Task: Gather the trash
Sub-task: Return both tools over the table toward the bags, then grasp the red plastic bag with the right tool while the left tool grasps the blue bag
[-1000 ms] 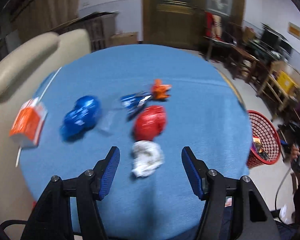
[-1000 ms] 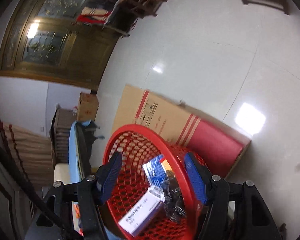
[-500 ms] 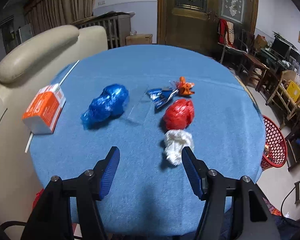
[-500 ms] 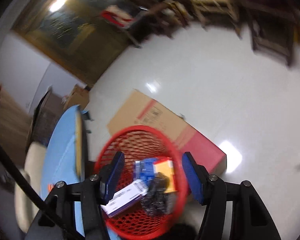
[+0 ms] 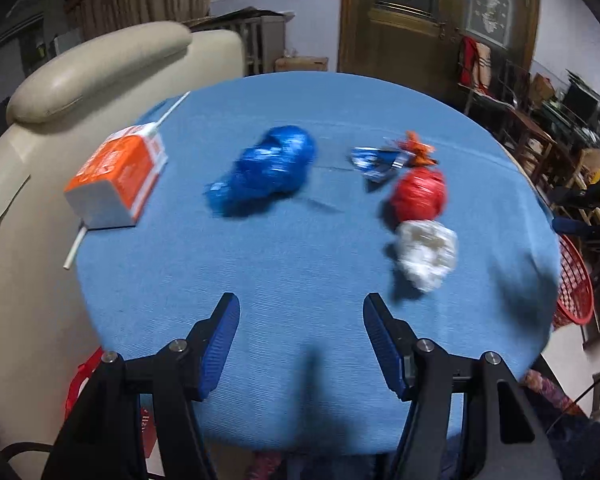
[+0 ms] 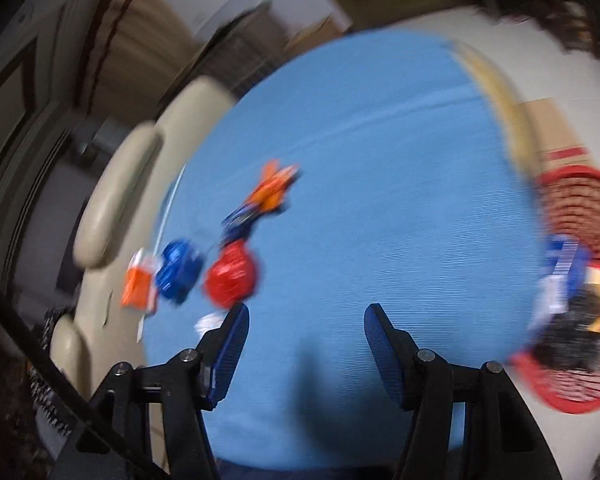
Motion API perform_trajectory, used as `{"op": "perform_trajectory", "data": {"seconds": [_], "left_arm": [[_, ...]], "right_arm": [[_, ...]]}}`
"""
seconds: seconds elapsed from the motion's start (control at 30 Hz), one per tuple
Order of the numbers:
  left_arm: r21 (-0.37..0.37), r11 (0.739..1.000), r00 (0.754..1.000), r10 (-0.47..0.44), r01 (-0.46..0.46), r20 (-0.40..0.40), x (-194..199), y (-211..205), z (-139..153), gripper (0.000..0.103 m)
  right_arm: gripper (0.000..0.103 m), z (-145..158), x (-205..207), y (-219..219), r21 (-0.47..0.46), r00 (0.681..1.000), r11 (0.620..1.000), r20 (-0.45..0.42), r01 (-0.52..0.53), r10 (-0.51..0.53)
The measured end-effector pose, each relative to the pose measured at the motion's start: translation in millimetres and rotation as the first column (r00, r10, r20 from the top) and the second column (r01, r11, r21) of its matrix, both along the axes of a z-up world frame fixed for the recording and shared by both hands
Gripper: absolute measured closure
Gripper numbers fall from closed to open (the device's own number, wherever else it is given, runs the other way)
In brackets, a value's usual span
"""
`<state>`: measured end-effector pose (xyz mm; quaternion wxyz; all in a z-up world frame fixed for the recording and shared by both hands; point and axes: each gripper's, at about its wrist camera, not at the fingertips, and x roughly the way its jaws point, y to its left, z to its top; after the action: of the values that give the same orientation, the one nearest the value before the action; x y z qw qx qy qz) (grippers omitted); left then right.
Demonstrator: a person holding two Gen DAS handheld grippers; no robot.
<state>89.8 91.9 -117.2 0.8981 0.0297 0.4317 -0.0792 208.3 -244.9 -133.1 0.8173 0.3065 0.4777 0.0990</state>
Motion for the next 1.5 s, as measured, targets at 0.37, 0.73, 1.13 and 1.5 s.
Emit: {"op": "perform_trajectory", "data": {"seconds": [0.37,0.73,1.13,1.5], "left_arm": [[-0.021,1.000,1.000,-0.006,0.007,0.028,106,37,24,0.028],[-0.221,0.967,0.979,-0.156,0.124,-0.133,166,25,-26,0.058],[-0.304,0.941,0.977,-0.188,0.150,-0.097,126,19,-21,0.066],[-0.300,0.947,0.986,-0.145,0.113,-0.087,45,12,-5,0.067]], "right_arm": [[0.039,-34,100,101,0.036,0.986,0.999,-0.166,-0.030,0.036],[0.049,-46,116,141,-0.102,0.979,0.994,-0.202,-0.045,0.023],[0.052,-42,78,122,-0.133,0.990,0.990,-0.139,-0.048,0.030],[0.052,-16,12,57,-0.143,0.998,0.989,-0.064,0.019,-0.029]]}}
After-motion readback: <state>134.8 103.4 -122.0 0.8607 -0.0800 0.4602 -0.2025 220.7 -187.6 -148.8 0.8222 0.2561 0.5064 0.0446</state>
